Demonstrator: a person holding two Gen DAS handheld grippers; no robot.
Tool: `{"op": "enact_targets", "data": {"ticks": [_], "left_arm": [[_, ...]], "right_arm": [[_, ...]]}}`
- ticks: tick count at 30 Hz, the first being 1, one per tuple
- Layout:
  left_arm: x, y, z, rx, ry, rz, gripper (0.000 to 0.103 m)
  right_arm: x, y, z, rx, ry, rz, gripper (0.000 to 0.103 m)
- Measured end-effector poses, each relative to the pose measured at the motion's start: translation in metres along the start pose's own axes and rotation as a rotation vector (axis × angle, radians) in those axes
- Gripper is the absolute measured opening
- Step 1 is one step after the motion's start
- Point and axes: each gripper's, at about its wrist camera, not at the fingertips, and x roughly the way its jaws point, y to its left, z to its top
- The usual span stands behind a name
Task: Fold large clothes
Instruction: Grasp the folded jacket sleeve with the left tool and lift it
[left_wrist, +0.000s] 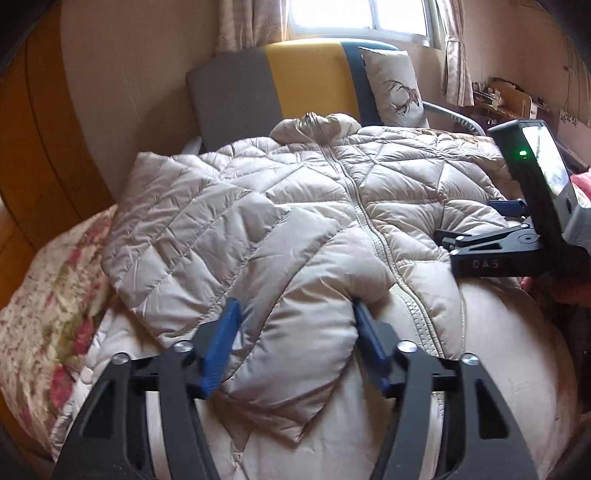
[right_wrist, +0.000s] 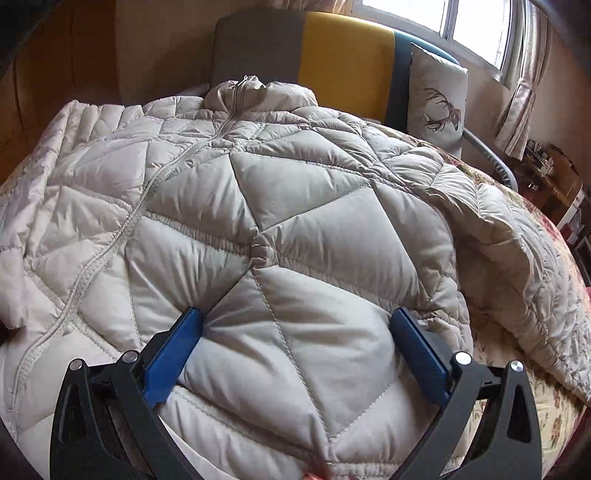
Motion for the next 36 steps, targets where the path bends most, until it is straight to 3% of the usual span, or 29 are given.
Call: {"op": "enact_targets", "data": {"ticks": [3, 7, 11, 17, 22, 25, 26, 28, 29, 30, 32, 34, 36], "left_arm": [[-0.014, 0.015, 0.007, -0.027, -0.029, -0.032, 0.021], [-0.044, 0.060, 0.027, -0.102, -0.115, -0.021, 0.018], [-0.061, 0.136, 0.042, -0.251, -0.163, 0.038, 0.018], [-0.059, 0.254, 0.038, -0.423, -0.161, 0.247, 0.016], [-0.039, 0.331, 0.026, -0.580, -0.109, 0.327, 0.016], [-0.020, 0.361, 0.015, -0.595, -0.065, 0.413, 0.016], [-0.013, 0.369, 0.011, -0.606, -0.051, 0.438, 0.019], [0.000, 0.389, -0.004, -0.672, -0.011, 0.472, 0.047], [0.004, 0.396, -0.010, -0.703, 0.003, 0.481, 0.081], [0.005, 0.402, -0.020, -0.744, 0.006, 0.502, 0.097], [-0.001, 0.404, -0.035, -0.802, -0.032, 0.518, 0.097], [-0.006, 0.398, -0.047, -0.832, -0.059, 0.416, 0.097], [-0.010, 0.381, -0.049, -0.825, -0.079, 0.265, 0.097]], "right_arm": [[-0.001, -0.008, -0.003, 0.025, 0.000, 0.028, 0.101], [-0.001, -0.008, -0.003, 0.021, -0.004, 0.020, 0.101], [-0.003, -0.007, -0.002, 0.026, -0.008, 0.024, 0.101], [-0.003, -0.007, -0.002, 0.027, -0.008, 0.024, 0.101], [-0.003, -0.007, -0.002, 0.025, -0.008, 0.022, 0.101], [-0.003, -0.007, -0.002, 0.025, -0.008, 0.022, 0.101], [-0.003, -0.006, -0.002, 0.025, -0.008, 0.022, 0.101], [-0.003, -0.006, -0.002, 0.025, -0.008, 0.021, 0.101], [-0.003, -0.006, -0.002, 0.024, -0.008, 0.021, 0.101], [-0.003, -0.006, -0.002, 0.024, -0.008, 0.020, 0.101], [-0.003, -0.006, -0.002, 0.022, -0.008, 0.014, 0.101], [-0.002, -0.005, -0.002, 0.018, -0.002, 0.006, 0.101], [0.000, -0.004, 0.000, 0.009, 0.017, -0.004, 0.101]]}}
